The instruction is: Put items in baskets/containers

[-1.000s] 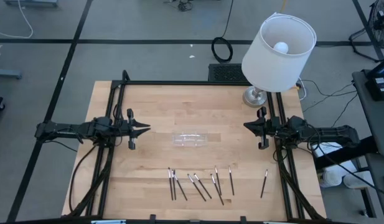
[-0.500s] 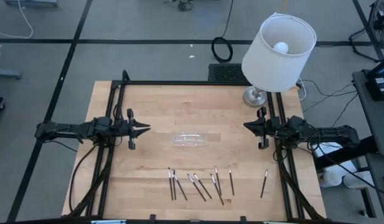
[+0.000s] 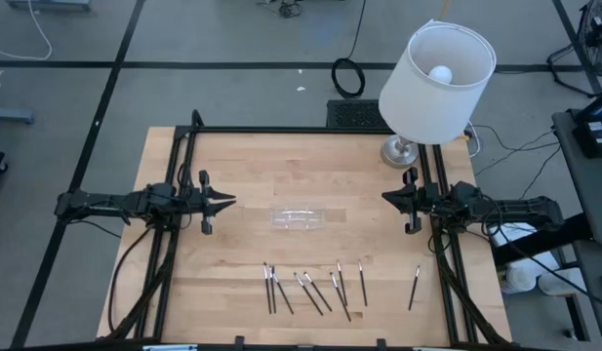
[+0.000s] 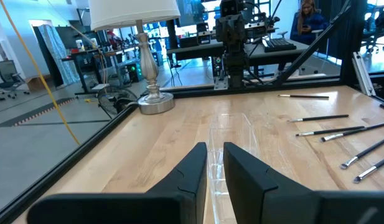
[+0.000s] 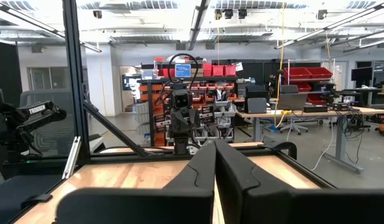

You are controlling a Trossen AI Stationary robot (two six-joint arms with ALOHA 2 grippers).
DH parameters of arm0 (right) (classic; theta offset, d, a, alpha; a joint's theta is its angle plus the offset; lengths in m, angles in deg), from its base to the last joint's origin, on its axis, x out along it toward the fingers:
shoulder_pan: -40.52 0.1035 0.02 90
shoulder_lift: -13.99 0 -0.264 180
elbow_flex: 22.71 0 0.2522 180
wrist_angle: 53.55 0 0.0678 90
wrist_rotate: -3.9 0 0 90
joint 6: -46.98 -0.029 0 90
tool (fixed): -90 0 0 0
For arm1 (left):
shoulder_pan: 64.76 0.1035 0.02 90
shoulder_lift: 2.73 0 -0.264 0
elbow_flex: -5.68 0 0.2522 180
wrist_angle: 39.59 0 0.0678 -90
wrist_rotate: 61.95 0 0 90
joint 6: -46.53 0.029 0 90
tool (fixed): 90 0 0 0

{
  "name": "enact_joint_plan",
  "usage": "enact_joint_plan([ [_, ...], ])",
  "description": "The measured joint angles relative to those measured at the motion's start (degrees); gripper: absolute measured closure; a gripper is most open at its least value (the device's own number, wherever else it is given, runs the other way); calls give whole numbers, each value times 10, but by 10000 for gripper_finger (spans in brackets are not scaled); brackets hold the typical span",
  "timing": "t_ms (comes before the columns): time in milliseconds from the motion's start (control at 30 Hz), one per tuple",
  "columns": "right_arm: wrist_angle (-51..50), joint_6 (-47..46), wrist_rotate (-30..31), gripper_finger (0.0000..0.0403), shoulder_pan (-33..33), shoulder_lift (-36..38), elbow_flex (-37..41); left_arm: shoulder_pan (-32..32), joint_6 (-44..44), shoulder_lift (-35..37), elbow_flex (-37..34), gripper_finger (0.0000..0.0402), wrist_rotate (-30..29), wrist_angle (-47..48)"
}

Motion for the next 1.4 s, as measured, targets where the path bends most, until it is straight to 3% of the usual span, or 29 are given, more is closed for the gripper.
enact_joint_plan([
  [1400, 0, 0, 0, 403, 0, 0, 0, 0, 0, 0, 0, 337, 0, 0],
])
